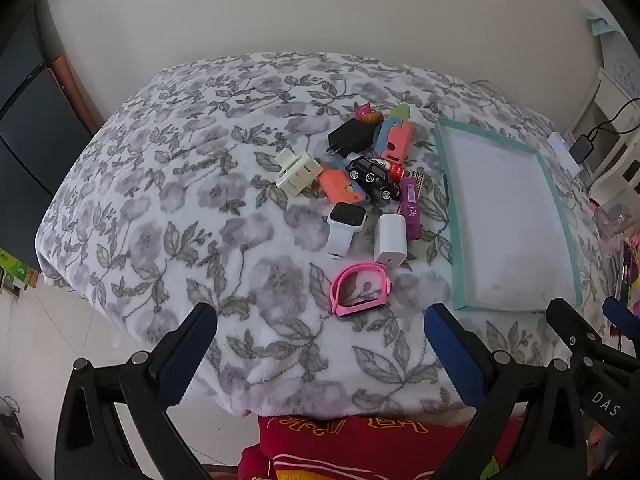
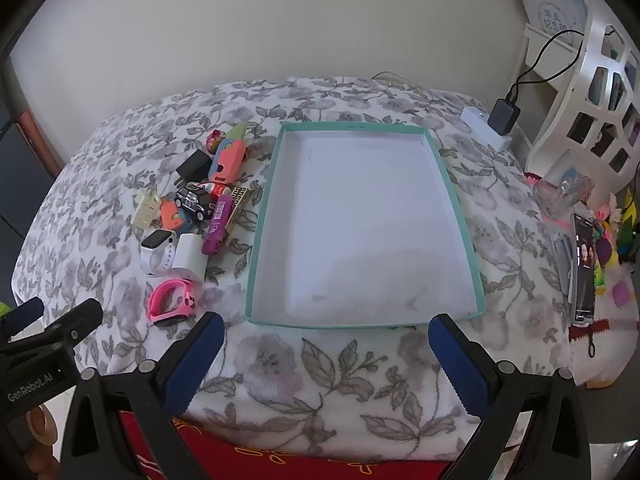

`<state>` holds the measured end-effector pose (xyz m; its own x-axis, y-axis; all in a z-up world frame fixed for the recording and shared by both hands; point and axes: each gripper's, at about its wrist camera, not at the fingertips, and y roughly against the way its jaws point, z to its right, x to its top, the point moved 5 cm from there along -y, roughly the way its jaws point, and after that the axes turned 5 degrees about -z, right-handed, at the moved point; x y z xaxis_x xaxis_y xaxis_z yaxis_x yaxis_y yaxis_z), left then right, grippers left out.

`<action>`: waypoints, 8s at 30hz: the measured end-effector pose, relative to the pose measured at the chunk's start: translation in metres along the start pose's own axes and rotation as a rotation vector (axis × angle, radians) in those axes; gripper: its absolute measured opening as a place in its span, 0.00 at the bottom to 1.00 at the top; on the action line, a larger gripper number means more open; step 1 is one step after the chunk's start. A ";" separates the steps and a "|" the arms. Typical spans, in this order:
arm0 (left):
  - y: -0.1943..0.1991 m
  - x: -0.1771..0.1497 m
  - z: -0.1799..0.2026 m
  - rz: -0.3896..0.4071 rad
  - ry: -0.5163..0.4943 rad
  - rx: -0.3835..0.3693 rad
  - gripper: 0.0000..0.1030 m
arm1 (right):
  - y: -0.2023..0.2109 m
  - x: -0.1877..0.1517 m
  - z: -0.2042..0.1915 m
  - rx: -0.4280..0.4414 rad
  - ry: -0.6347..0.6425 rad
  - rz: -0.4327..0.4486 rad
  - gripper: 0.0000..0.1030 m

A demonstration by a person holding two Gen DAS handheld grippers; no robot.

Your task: Organize rigid objects

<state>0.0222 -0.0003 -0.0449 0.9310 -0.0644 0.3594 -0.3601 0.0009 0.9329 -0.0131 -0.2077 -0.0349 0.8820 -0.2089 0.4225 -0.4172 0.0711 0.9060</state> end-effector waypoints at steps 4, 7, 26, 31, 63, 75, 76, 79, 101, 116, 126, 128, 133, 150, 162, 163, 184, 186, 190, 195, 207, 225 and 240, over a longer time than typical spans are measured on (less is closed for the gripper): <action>0.000 0.000 -0.001 0.003 0.003 0.004 1.00 | 0.000 0.000 0.000 0.000 0.000 0.000 1.00; 0.000 0.000 -0.001 0.003 0.005 0.006 1.00 | -0.001 0.000 0.001 0.000 0.000 0.001 1.00; 0.002 0.000 0.001 0.012 -0.003 0.007 1.00 | -0.001 0.000 0.000 -0.005 0.002 0.000 1.00; 0.002 0.000 0.001 0.012 -0.003 0.007 1.00 | -0.001 0.000 0.000 -0.006 0.003 -0.001 1.00; 0.002 -0.001 0.000 0.006 -0.003 0.007 1.00 | -0.002 0.000 -0.001 -0.009 0.005 -0.004 1.00; 0.002 0.000 0.001 0.004 -0.004 0.008 1.00 | -0.002 0.000 -0.001 -0.010 0.005 -0.004 1.00; 0.002 0.000 0.001 0.004 -0.004 0.008 1.00 | -0.002 0.000 -0.001 -0.010 0.005 -0.004 1.00; 0.002 0.000 0.001 0.004 -0.004 0.008 1.00 | -0.002 0.000 0.000 -0.010 0.005 -0.005 1.00; 0.029 0.043 -0.040 0.070 0.058 0.021 1.00 | 0.002 0.029 -0.027 0.073 0.037 -0.029 1.00; -0.004 0.071 -0.080 -0.004 0.125 0.042 1.00 | -0.034 0.055 -0.105 0.146 0.109 -0.141 1.00; -0.059 0.059 -0.090 -0.108 0.141 0.036 1.00 | -0.092 0.030 -0.135 0.142 0.170 -0.283 1.00; -0.069 0.057 -0.091 -0.126 0.142 0.021 1.00 | -0.102 0.026 -0.139 0.143 0.178 -0.299 1.00; -0.086 0.056 -0.090 -0.136 0.138 -0.003 1.00 | -0.122 0.016 -0.149 0.143 0.206 -0.340 1.00; -0.110 0.056 -0.083 -0.120 0.105 -0.077 1.00 | -0.158 -0.004 -0.179 0.137 0.292 -0.376 0.87; -0.100 0.059 -0.070 -0.096 0.086 -0.136 1.00 | -0.139 0.009 -0.135 0.213 0.199 -0.378 0.65; -0.099 0.059 -0.068 -0.094 0.083 -0.143 1.00 | -0.138 0.012 -0.131 0.221 0.187 -0.381 0.65; -0.099 0.074 -0.012 -0.074 -0.016 -0.197 0.96 | -0.123 0.024 -0.056 0.265 0.055 -0.406 0.65; -0.101 0.073 -0.008 -0.078 -0.033 -0.190 0.88 | -0.123 0.026 -0.049 0.265 0.044 -0.408 0.65; -0.105 0.069 -0.001 -0.087 -0.066 -0.186 0.78 | -0.124 0.027 -0.044 0.266 0.033 -0.411 0.66; -0.115 0.061 0.003 -0.122 -0.093 -0.204 0.40 | -0.122 0.026 -0.041 0.260 0.037 -0.412 0.66; -0.116 0.057 -0.001 -0.129 -0.069 -0.253 0.19 | -0.123 0.024 -0.049 0.256 0.036 -0.412 0.65; -0.072 0.071 -0.022 -0.076 0.017 -0.219 0.19 | -0.074 0.034 -0.031 0.356 -0.046 -0.320 0.65; 0.000 0.122 0.083 0.031 -0.111 -0.223 0.19 | -0.031 0.088 0.105 0.073 -0.305 -0.002 0.65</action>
<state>0.1304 -0.0905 -0.0026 0.9029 -0.1701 0.3947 -0.3548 0.2236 0.9078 0.0540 -0.3310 -0.0289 0.7812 -0.4923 0.3838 -0.4395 0.0028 0.8982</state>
